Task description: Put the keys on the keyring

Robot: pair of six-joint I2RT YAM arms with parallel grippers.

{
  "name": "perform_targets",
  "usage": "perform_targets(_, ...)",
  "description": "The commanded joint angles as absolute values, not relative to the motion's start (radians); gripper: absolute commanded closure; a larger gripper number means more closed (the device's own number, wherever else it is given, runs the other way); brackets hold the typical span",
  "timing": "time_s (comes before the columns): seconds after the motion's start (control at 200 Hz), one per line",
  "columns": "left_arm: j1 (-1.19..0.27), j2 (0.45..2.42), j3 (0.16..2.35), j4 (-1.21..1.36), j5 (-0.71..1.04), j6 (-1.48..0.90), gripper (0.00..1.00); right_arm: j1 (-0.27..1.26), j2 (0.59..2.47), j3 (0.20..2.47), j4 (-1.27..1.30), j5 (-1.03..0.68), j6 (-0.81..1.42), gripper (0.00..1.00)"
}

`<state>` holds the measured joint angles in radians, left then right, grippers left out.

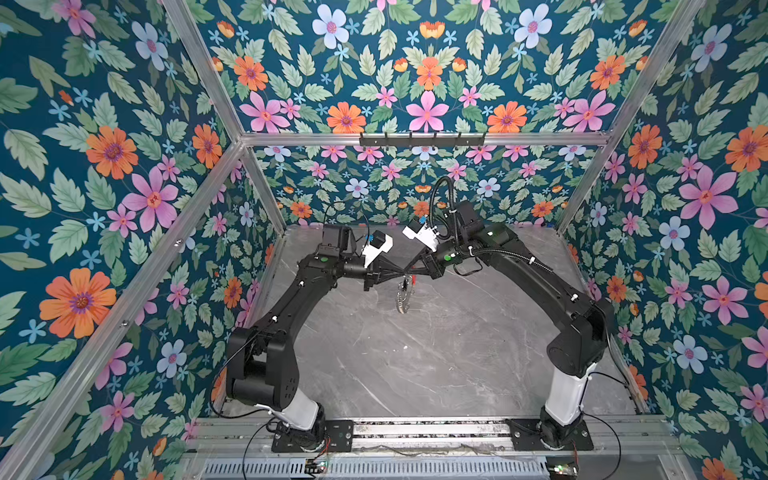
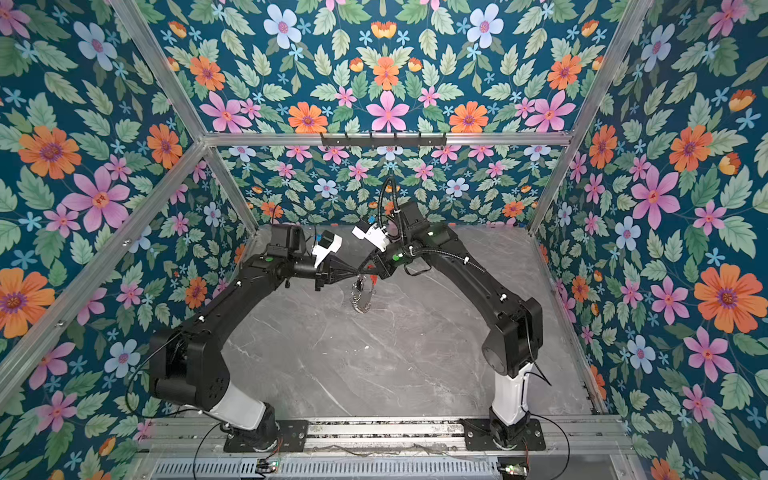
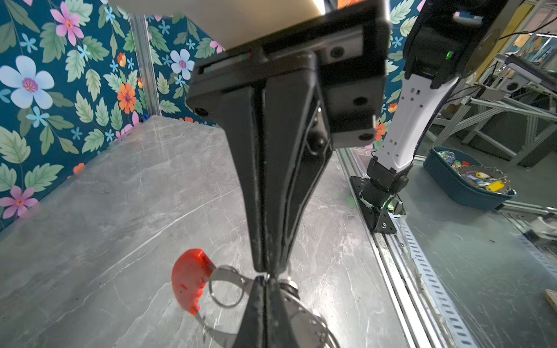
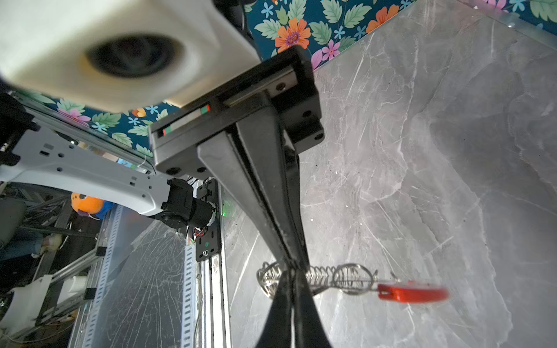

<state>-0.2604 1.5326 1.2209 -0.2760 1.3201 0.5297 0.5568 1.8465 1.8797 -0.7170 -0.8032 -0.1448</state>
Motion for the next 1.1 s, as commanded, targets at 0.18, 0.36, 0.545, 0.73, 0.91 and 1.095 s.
perform_targets(0.18, -0.259, 1.430, 0.898, 0.931, 1.135, -0.249, 1.00, 0.408, 1.728, 1.561, 0.061, -1.085, 0.440, 0.72)
perform_targets(0.36, -0.259, 1.484, 0.821, 1.398, 0.974, -0.534, 1.00, 0.410, 1.756, 1.517, 0.307, -1.184, 0.634, 0.71)
perform_targets(0.545, -0.258, 1.536, 0.778, 1.640, 0.858, -0.657, 1.00, 0.410, 1.796, 1.539, 0.451, -1.221, 0.753, 0.70)
perform_targets(0.73, -0.265, 1.551, 0.766, 1.671, 0.775, -0.678, 1.00, 0.418, 1.827, 1.591, 0.450, -1.217, 0.763, 0.69)
perform_targets(0.91, -0.287, 1.563, 0.770, 1.672, 0.750, -0.668, 1.00, 0.443, 1.839, 1.644, 0.319, -1.166, 0.659, 0.66)
perform_targets(1.095, -0.295, 1.575, 0.788, 1.672, 0.757, -0.682, 1.00, 0.463, 1.838, 1.666, 0.216, -1.129, 0.566, 0.64)
